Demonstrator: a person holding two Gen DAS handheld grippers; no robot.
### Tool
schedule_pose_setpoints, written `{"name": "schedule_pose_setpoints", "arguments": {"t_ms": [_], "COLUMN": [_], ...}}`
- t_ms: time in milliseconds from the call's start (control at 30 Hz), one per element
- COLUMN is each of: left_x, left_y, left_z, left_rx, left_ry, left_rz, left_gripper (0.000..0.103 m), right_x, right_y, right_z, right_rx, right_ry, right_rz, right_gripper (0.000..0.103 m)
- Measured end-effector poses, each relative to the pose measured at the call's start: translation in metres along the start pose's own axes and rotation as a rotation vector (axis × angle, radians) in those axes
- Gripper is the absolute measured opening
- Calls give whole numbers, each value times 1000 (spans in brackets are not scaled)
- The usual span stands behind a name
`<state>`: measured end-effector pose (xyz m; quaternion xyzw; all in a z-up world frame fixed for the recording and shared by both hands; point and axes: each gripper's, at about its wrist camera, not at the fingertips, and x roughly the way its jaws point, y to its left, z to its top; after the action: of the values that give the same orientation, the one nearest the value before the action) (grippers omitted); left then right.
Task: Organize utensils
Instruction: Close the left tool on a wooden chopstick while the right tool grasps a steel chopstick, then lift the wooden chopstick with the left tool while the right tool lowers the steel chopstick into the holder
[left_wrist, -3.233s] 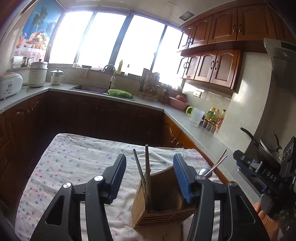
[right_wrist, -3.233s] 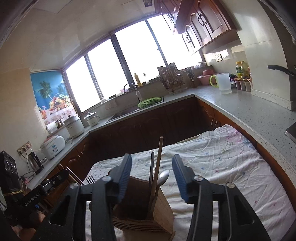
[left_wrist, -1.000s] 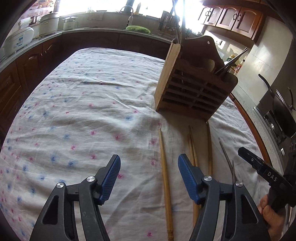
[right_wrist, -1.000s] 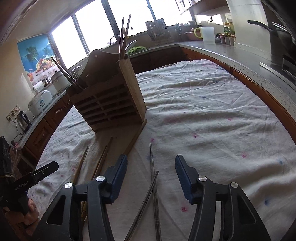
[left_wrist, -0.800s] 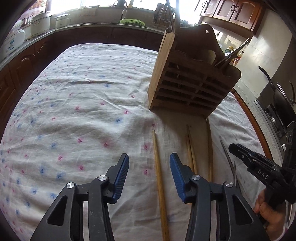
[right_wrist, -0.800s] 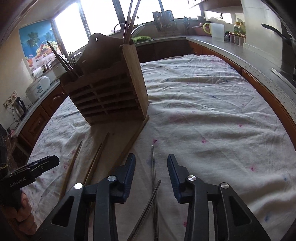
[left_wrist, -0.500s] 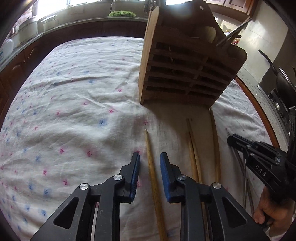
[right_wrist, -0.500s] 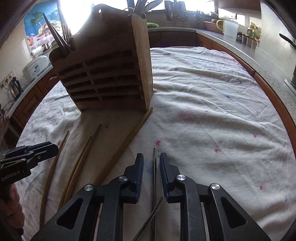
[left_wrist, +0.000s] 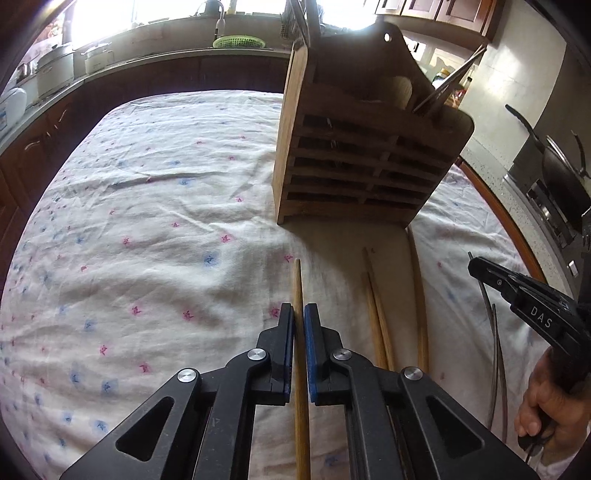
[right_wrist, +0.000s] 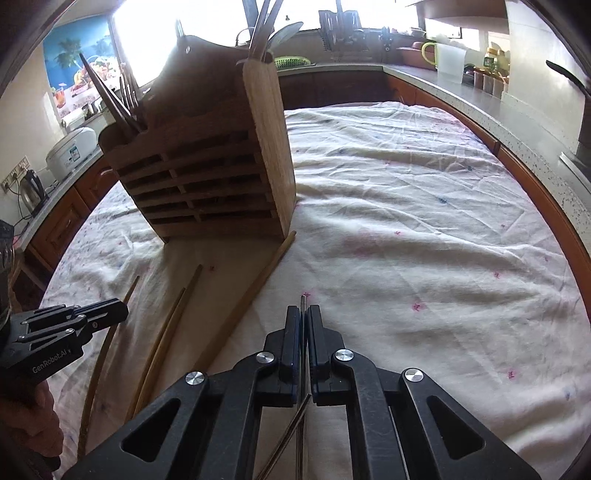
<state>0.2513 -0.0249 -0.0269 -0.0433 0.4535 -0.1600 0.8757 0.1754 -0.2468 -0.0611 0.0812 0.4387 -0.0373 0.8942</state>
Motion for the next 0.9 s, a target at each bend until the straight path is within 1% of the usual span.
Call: {"name": "schedule_pose_setpoints", "arguments": {"t_ms": [200,333,433,667,900], "left_x": [-52,-93,-122,-173,-194], "left_y": [6,12,17,24,25], "left_z": [1,0,-4,-16,-21], "left_rx": [-31,-47,-53,-61,-54], "left_ry": [-106,-187,-243,-341,-389], "left_rz": [-53,-82,-100,-128,-136], "left_gripper": [4,4,4,4,4], "right_x": [-43,-74,-94,-135,-162], "right_y": [-8,-10,-8,1,10], "right_z": [16,29,39,49,51], "right_rx": [62,80,82,75,62], "right_ry": [-136,-236,-292,-377,-433], "right_rz": [24,31,31,66,96], "right_gripper": [4,4,4,4,4]}}
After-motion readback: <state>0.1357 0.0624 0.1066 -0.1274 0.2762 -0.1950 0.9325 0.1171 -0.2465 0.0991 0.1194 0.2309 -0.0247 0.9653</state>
